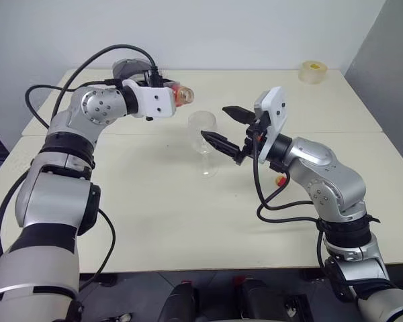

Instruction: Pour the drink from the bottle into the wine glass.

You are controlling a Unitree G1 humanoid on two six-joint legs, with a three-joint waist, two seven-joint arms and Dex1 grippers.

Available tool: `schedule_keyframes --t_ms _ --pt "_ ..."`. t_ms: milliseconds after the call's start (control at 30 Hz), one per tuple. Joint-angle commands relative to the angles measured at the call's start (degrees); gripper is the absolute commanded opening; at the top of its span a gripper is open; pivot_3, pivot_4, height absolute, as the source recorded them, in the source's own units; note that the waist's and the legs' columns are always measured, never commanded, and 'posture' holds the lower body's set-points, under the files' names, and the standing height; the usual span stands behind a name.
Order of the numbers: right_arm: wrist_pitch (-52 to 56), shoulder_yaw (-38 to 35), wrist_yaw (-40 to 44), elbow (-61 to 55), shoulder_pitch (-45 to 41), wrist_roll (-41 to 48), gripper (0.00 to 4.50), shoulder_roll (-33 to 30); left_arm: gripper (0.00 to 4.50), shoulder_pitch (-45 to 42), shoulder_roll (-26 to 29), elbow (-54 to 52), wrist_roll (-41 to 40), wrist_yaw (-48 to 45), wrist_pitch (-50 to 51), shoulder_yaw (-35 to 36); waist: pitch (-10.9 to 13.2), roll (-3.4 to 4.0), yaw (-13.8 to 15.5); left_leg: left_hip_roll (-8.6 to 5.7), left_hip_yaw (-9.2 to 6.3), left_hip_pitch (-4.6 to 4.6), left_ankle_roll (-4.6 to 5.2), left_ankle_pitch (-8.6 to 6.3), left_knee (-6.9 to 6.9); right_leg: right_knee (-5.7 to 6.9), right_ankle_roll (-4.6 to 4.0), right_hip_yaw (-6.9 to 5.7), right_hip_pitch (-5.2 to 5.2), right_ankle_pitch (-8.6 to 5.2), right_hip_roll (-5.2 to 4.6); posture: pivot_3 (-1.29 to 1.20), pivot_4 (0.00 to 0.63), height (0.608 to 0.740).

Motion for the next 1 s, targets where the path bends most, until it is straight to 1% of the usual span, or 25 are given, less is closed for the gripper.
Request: schedule_keyframes --t_ms 33,200,467,1000 --pt "-1.6 -0.2 0.7 -1.5 -0.4 -0.5 4.5 0.1 1.29 -3.0 1.7 0.1 1.7 2.9 -2.4 -0.7 0.0 0.0 0.0 0.0 0.0 0.0 0.0 0.0 0.0 0.0 0.0 0.0 0.0 0.0 0.0 0.0 0.15 0.74" --pt "-1.7 -0.3 1.1 -1.5 -0.3 -1.0 4.5 0.2 1.29 -4.4 2.5 1.0 5.0 6.2 -4.4 -2.9 0.0 0.0 0.0 -0.01 0.0 -0.01 0.0 0.0 0.0 0.01 0.0 0.0 -0.02 0.0 0.0 0.0 0.15 0.74" --pt "-1.5 -0.2 1.1 -2.1 -0.1 -1.3 4.5 0.3 1.29 -6.4 3.1 2.7 8.3 9.9 -4.8 -4.9 0.0 0.0 0.0 -0.01 0.0 -0.01 0.0 0.0 0.0 0.02 0.0 -0.01 -0.02 0.0 0.0 0.0 0.15 0.74" --pt "-2.0 0.4 1.3 -2.0 -0.2 -1.6 4.5 0.3 1.29 -8.7 4.3 3.7 11.9 13.0 -6.1 -7.1 0.0 0.0 0.0 -0.02 0.01 -0.02 -0.01 0.01 0.01 0.03 0.0 -0.03 -0.04 0.0 0.0 0.0 0.15 0.74"
